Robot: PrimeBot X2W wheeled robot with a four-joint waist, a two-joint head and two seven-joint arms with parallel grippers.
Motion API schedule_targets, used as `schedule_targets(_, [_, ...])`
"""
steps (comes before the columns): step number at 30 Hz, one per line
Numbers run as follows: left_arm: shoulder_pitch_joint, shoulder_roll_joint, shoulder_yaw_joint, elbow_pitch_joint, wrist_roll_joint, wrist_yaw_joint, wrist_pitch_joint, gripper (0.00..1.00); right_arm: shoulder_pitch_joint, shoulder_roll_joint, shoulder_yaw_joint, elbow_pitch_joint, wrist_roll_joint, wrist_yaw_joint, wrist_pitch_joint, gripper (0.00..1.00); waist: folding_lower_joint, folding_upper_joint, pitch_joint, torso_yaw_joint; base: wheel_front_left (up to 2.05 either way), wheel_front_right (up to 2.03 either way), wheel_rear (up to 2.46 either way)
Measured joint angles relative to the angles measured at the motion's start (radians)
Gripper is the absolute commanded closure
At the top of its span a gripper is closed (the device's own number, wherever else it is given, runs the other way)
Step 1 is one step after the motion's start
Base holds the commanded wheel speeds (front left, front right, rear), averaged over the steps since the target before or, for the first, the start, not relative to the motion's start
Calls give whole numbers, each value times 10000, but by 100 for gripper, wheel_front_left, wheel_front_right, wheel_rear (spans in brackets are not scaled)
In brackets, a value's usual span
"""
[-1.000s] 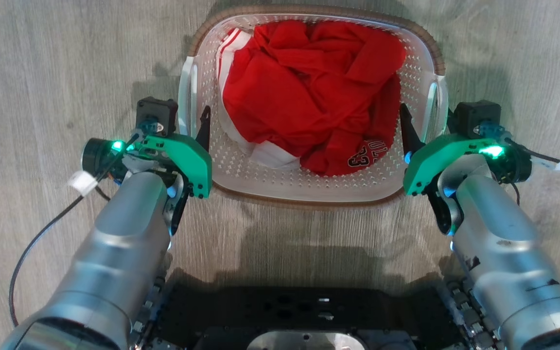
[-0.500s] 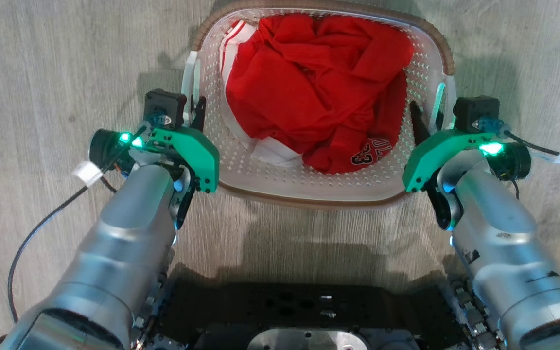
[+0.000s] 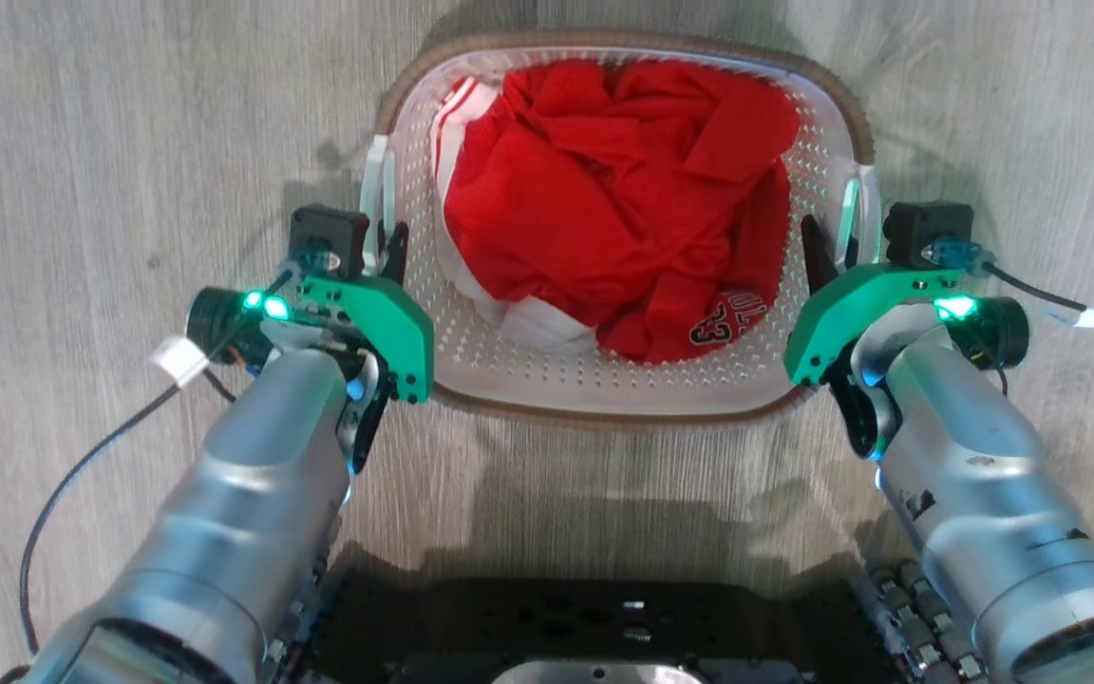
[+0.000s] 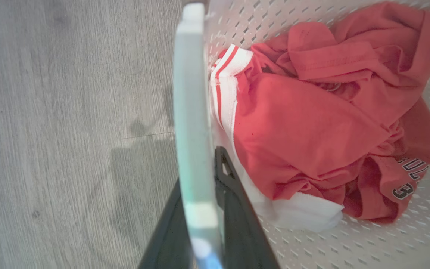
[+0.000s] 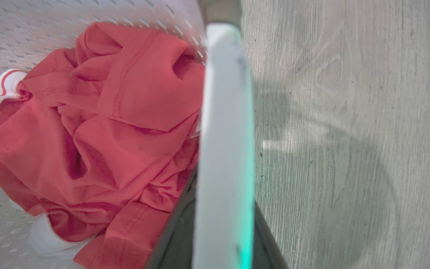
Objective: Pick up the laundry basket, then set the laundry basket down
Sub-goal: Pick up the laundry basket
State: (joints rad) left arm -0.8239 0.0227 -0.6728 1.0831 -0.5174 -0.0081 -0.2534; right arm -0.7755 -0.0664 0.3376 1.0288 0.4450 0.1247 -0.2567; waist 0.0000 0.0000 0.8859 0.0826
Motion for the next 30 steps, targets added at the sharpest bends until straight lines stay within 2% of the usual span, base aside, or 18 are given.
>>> schedule_targets(9, [471, 12, -351, 75, -516, 58, 0, 100, 26, 0, 600, 616, 543, 0, 2, 100, 0, 0, -831, -123, 0, 0, 0])
schedule_targets(16, [969, 6, -863, 364, -1051, 79, 0, 100, 164, 10, 1498, 1231, 1285, 0, 21, 100, -1, 0, -1711, -254, 0, 0, 0])
schedule_targets(30, [2182, 4, -2029, 947, -2330, -96, 792, 100, 1220, 79, 3120, 1743, 2957, 0, 1246, 100, -1, 1, -3997, -441, 0, 0, 0])
